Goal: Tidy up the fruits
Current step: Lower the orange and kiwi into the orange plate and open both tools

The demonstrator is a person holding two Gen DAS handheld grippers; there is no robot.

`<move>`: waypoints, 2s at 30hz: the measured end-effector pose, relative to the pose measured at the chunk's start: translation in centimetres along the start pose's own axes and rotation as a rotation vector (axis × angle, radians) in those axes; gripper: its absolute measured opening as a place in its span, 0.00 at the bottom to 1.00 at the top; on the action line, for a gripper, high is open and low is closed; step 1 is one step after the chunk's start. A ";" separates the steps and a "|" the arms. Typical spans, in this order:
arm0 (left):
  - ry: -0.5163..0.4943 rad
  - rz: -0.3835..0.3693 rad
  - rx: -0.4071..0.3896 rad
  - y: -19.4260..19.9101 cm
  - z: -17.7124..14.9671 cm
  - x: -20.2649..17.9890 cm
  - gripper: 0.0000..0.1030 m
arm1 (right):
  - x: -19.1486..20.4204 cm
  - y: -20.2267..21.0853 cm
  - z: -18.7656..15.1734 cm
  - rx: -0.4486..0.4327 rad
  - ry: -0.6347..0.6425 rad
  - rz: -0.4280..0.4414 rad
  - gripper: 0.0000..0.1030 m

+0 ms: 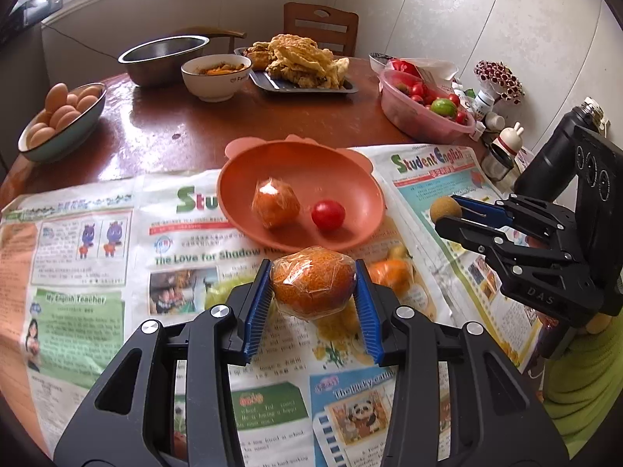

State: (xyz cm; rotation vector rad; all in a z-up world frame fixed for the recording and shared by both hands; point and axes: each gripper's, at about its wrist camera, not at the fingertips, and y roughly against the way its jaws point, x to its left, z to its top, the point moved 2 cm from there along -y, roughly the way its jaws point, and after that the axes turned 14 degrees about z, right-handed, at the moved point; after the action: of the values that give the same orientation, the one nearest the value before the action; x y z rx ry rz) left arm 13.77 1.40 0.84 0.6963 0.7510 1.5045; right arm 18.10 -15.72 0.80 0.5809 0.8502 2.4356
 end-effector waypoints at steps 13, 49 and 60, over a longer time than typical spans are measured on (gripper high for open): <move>-0.009 0.003 0.034 -2.9 1.8 0.0 0.32 | -1.1 -0.9 1.5 -0.011 -0.007 0.000 0.27; -0.026 0.038 0.085 -7.9 3.6 0.3 0.32 | -3.5 -7.5 3.9 0.078 -0.013 0.056 0.27; -0.027 0.059 0.084 -8.8 4.4 0.6 0.32 | -3.8 -9.7 4.4 0.129 0.011 0.073 0.27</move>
State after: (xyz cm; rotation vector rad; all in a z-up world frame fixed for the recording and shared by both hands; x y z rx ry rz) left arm 22.56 2.55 -3.51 0.8063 0.7826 1.5208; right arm 26.40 -9.25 -3.34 0.6569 1.0134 2.4641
